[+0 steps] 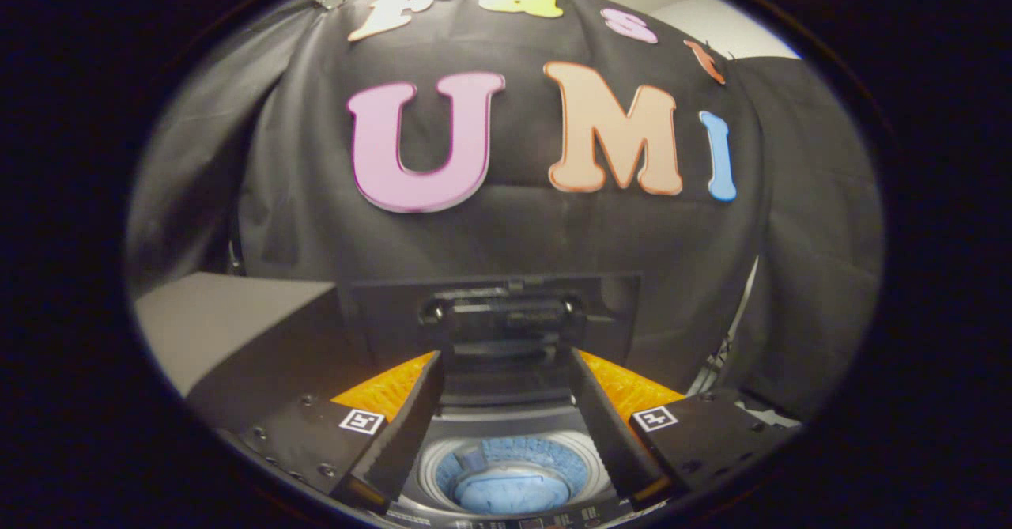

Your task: Put the clothes into the washing machine and then close the washing machine lid.

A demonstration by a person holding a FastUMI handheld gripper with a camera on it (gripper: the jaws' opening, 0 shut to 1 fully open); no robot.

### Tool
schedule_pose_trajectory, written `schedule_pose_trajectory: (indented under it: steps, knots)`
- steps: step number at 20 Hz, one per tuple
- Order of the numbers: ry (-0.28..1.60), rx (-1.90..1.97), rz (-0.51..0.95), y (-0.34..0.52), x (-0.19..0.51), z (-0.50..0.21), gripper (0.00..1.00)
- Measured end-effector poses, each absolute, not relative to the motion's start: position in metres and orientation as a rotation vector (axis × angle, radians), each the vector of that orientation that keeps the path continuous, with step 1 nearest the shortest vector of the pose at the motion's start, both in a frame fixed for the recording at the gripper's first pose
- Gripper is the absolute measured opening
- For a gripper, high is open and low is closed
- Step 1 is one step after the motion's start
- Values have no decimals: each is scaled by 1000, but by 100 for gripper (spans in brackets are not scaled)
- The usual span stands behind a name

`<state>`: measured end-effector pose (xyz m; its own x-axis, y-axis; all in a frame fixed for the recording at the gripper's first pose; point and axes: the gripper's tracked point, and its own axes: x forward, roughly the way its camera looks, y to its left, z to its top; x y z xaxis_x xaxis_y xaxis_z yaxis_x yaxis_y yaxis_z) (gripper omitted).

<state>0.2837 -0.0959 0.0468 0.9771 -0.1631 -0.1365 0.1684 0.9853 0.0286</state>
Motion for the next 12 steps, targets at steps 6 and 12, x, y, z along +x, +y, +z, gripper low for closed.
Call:
schedule_pose_trajectory:
  steps: [6,12]
  knots:
    - [26,36,-160,-87,309,104,100]
    - [-19,55,-171,-105,352,142,100]
